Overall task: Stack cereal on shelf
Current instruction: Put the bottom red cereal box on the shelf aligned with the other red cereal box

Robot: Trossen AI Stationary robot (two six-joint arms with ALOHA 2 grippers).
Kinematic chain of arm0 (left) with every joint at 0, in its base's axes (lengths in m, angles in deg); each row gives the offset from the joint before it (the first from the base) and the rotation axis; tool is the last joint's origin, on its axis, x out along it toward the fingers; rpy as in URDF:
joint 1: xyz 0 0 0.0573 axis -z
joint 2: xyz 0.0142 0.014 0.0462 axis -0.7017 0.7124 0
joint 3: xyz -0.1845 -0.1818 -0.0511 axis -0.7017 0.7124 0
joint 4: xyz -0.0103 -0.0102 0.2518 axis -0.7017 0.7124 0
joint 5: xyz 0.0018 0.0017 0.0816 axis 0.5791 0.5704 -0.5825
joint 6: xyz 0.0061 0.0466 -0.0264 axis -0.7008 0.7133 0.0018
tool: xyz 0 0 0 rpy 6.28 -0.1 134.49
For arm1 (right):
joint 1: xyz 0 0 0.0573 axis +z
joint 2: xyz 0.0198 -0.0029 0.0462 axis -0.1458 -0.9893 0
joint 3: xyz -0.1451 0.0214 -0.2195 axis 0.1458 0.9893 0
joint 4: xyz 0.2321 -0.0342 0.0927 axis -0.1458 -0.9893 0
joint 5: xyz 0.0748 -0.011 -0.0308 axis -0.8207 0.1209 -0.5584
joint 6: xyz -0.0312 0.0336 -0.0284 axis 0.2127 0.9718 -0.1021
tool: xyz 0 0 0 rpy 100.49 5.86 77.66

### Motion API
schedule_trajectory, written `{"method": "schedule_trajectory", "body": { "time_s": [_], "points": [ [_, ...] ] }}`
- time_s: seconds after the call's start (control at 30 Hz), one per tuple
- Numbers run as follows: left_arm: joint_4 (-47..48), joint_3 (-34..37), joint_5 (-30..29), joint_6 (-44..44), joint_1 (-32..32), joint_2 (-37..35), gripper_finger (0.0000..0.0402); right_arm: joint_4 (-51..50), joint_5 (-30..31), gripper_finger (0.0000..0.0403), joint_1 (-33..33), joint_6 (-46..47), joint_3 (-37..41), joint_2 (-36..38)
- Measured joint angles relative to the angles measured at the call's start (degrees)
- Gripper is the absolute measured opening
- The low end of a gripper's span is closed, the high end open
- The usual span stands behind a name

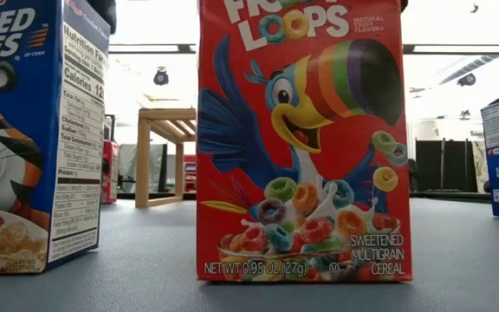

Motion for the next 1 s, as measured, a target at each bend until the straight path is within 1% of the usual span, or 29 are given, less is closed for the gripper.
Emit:
{"method": "schedule_trajectory", "body": {
  "time_s": [0.07,0.13,0.27,0.33,0.43,0.53,0.67,0.83,1.0],
  "points": [
    [7.48,-6.68,3.6,2.55,0.08,5.21,0.0254,-1.85,3.68,0.0364,0.12,-0.52,0.0,1.89],
    [17.6,-14.45,5.11,4.19,0.4,10.34,0.0254,-3.98,6.27,0.0364,0.17,0.15,0.0,3.98],
    [41.52,-31.09,5.23,3.29,0.55,20.93,0.0254,-8.55,7.0,0.0364,0.22,2.48,0.26,8.4],
    [48.82,-38.28,5.23,1.35,0.57,26.66,0.0254,-10.45,7.0,0.0364,0.24,3.97,0.77,10.11],
    [53.29,-47.67,5.54,0.46,1.05,35.25,0.0254,-11.2,7.02,0.0364,0.24,5.22,2.14,12.1],
    [59.73,-56.04,7.36,-1.03,1.58,43.1,0.0254,-11.07,7.0,0.0364,0.24,6.07,3.48,13.47],
    [67.14,-65.72,7.48,-6.25,2.2,50.98,0.0254,-11.07,7.11,0.0364,0.99,6.9,5.66,15.24],
    [69.18,-73.8,8.01,-12.53,3.5,58.81,0.0254,-11.05,8.17,0.0364,2.61,9.62,8.49,17.26],
    [74.64,-80.24,8.29,-17.42,5.15,63.71,0.0254,-9.27,14.04,0.0364,4.63,10.48,9.75,18.94]
  ]
}}
